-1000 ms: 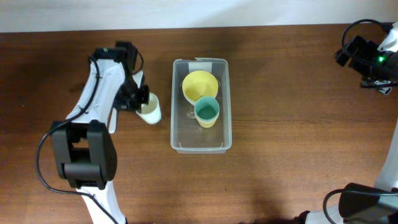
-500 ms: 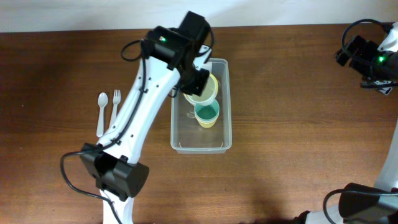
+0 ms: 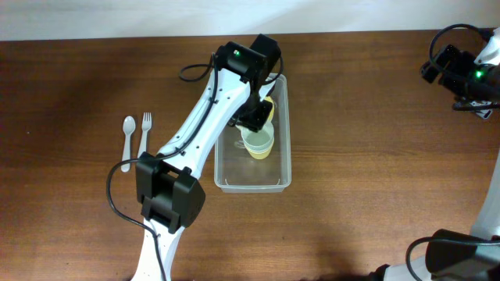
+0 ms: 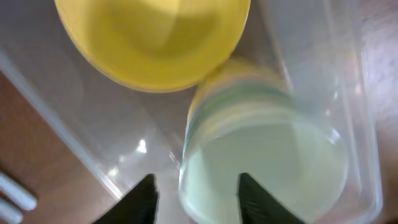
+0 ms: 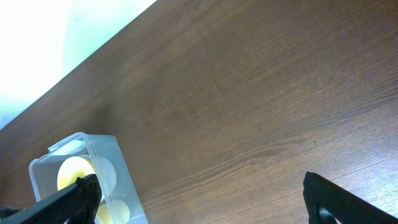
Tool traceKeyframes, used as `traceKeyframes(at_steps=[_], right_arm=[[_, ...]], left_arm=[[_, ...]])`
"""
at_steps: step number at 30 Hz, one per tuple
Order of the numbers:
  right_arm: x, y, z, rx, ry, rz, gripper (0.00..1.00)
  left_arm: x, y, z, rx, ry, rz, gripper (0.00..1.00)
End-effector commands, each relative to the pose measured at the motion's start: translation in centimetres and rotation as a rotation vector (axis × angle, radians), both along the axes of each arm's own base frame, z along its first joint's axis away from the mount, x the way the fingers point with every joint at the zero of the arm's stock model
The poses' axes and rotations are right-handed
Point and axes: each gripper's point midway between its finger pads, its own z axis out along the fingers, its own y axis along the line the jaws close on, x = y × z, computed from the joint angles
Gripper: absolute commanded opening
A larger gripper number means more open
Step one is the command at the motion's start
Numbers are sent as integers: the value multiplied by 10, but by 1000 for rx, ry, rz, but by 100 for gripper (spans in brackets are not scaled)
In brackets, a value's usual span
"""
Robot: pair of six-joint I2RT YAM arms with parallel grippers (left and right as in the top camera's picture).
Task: Pack container
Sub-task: 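Place the white cup into the green cup and release, then move the left gripper to the white spoon and grasp it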
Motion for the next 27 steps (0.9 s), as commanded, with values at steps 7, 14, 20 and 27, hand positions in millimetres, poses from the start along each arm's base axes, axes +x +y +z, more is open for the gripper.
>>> traceKeyframes(at_steps=[7,14,20,27], right_arm=[[1,-1,2,2,-7,-6,99],[1,-1,2,2,-7,-6,99],[1,-1,2,2,-7,-6,99],[1,-1,2,2,-7,-6,99]], left_arm=[[39,64,101,-104,-235,160,54],[47,152,112,-106,-238,362,47],[-8,242,108,92,-191,528,58],[6,305,1,104,-105,655,66]])
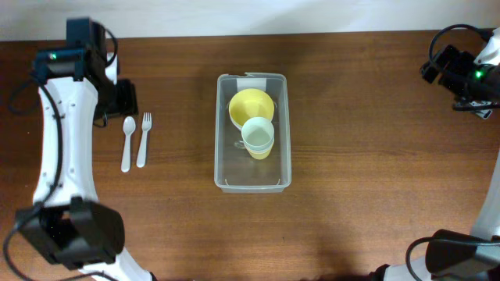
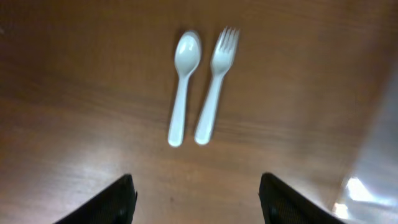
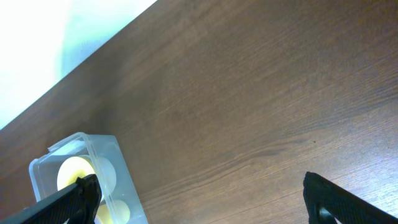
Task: Pack container
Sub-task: 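Move the left gripper to the white spoon and grasp it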
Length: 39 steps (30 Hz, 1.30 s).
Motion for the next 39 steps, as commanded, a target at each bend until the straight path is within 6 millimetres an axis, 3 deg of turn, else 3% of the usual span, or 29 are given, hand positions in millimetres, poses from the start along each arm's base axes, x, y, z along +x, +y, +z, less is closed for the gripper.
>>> traceKeyframes(at_steps=[1,3,8,10,12,15,29,39], right_arm=[[1,-1,2,2,-7,-6,99],[1,-1,2,2,-7,-6,99],[1,-1,2,2,-7,-6,99],[1,-1,2,2,-7,-6,99],[1,-1,2,2,-7,-6,99],[1,-1,2,2,-7,-6,99],[1,-1,2,2,-7,-5,99],[1,-1,2,2,-7,-5,99]], left_arm=[[-11,37,-75,-3,132,51,66],[-9,59,-98,-10,145,104,66],[6,77,-135,-17,151,97,66],[9,78,-150,-18,167,71,66],[17,67,-169,-73,173,7,62],[21,61,-180,-80,181,-27,57],[30,45,-190,-124,152,-195,57],[28,44,-200,-124,149,-201,54]])
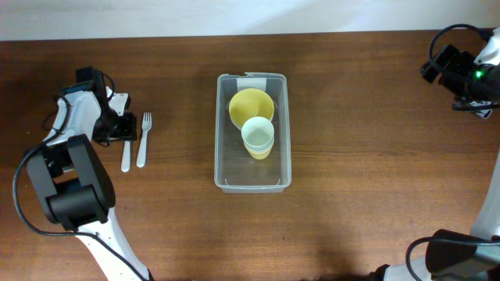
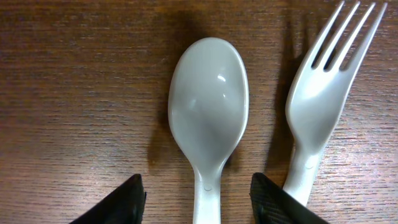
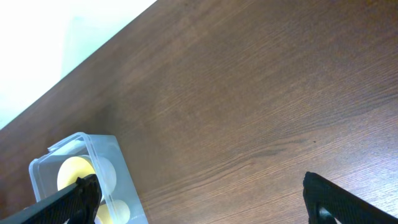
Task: Pack container
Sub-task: 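Move the left gripper to the white spoon and grasp it, then carry the spoon into the container and release it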
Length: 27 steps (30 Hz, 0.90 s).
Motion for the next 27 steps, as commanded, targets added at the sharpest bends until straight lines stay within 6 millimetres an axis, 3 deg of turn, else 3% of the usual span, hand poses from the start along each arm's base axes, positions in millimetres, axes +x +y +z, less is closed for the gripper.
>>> traceKeyframes(at_steps=[1,3,6,11,14,17,20,21,22,24,27], right_arm=[[1,-1,2,2,-7,-5,99],[1,-1,2,1,-7,-5,99],[1,-1,2,2,-7,-5,99],[1,-1,2,2,-7,-5,99],[1,-1,2,2,-7,-5,99],[1,-1,2,2,-7,-5,99],[1,-1,2,2,-7,-5,99],[1,-1,2,2,-7,-5,99],[1,-1,2,2,-7,-5,99],[1,-1,2,2,-7,-5,99],[1,-1,2,2,-7,-5,99]], left_arm=[[-3,-5,-10,-21,9,-26,54],[-6,-6,-15,-22,16,-26,54],[-8,-6,-18,-24,20,-25,45],[-7,-6,-15,-25,19,6,10],[-3,-6,5,-28,21,28,1],[5,-7,34,-27,9,49,1],[16,-14,93,-19,-37,69,1],[16,-23,126,-21,-67,86,1],[17,-29,140,-30,-87,77,1],[16,-51,169,-66,-131,37,1],[9,-107,219,-100,-228,-78,1]])
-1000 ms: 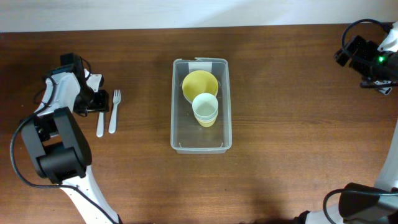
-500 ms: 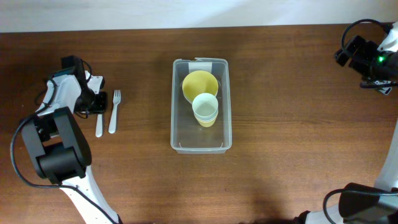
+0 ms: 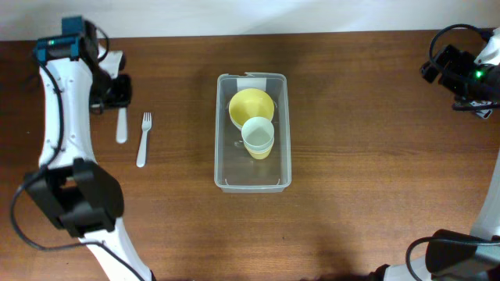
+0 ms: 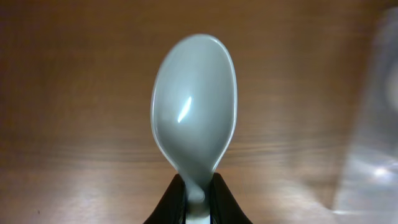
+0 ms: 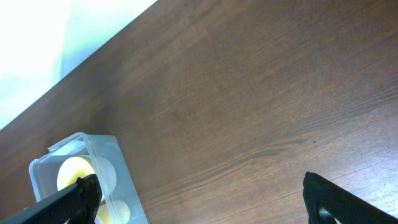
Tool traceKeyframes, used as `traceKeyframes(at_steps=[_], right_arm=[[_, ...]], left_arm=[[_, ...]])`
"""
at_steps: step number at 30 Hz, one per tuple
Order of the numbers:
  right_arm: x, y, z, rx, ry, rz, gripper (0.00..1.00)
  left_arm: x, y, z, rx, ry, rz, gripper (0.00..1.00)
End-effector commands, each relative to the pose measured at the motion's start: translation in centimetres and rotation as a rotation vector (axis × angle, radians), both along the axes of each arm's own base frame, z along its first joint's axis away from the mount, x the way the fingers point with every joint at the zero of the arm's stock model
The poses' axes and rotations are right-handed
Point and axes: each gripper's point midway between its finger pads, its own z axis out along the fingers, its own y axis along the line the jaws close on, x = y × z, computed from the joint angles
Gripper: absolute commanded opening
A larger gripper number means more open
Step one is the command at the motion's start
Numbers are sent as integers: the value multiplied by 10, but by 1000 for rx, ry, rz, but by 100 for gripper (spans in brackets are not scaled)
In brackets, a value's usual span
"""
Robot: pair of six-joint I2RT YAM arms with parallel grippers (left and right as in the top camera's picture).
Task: Pack container
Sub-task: 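Carry the spoon into the container and release it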
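My left gripper (image 3: 117, 92) is shut on the neck of a white plastic spoon (image 4: 194, 106), and the blurred table behind suggests it is off the wood. From overhead the spoon's handle (image 3: 122, 126) sticks out below the gripper, at the table's far left. A white fork (image 3: 144, 139) lies flat just right of it. The clear container (image 3: 252, 181) stands mid-table, holding a yellow bowl (image 3: 250, 105) and a pale green cup (image 3: 258, 136). My right gripper (image 3: 467, 74) hovers open at the far right, with nothing between its fingers (image 5: 74, 199).
The left wrist view catches the container's edge (image 4: 373, 124) at its right side. In the right wrist view the container (image 5: 81, 168) shows small at the lower left over bare brown wood. The table's far edge meets a white wall.
My left gripper, then open and low astride the spoon lying by the fork, is now shut on the spoon's neck and higher and farther back. The fork stayed put. The right arm is unmoved.
At first my left gripper was inside the container beside the green cup and yellow bowl. Then it was open high over the spoon and fork at the left. Then it sat low around the spoon. Now it holds the spoon.
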Motion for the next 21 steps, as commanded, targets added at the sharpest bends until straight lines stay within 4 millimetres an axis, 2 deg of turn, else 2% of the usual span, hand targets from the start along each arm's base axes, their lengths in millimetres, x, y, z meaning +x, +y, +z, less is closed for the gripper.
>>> traceKeyframes(at_steps=[1,3,4,5,6,8,9,12,15,17,21], right_arm=[[1,-1,2,1,-7,-6,99],[1,-1,2,2,-7,-6,99],[1,-1,2,2,-7,-6,99],[1,-1,2,2,-7,-5,99],[1,-1,2,2,-7,-5,99],[1,-1,2,2,-7,-6,99],[1,-1,2,1,-7,-6,99],[1,-1,2,2,-7,-6,99],[1,-1,2,2,-7,-5,99],[1,-1,2,1,-7,-6,99],[1,-1,2,2,-7,-6,99]], left_arm=[[-8,-67,61,-57,-142,-106,1],[-13,-94,71,-70,-160,-137,1],[-15,-103,73,-78,-160,-138,1],[-18,-125,72,-96,-151,-140,1],[-21,-137,71,-106,-141,-138,1],[-30,-170,58,-121,-93,-158,1],[-34,-179,54,-123,-77,-171,1],[-50,-220,18,-124,15,-197,1],[-69,-245,-22,-116,99,-177,1],[-80,-249,-39,-100,139,-145,1],[-88,-252,-53,-81,165,-117,1]])
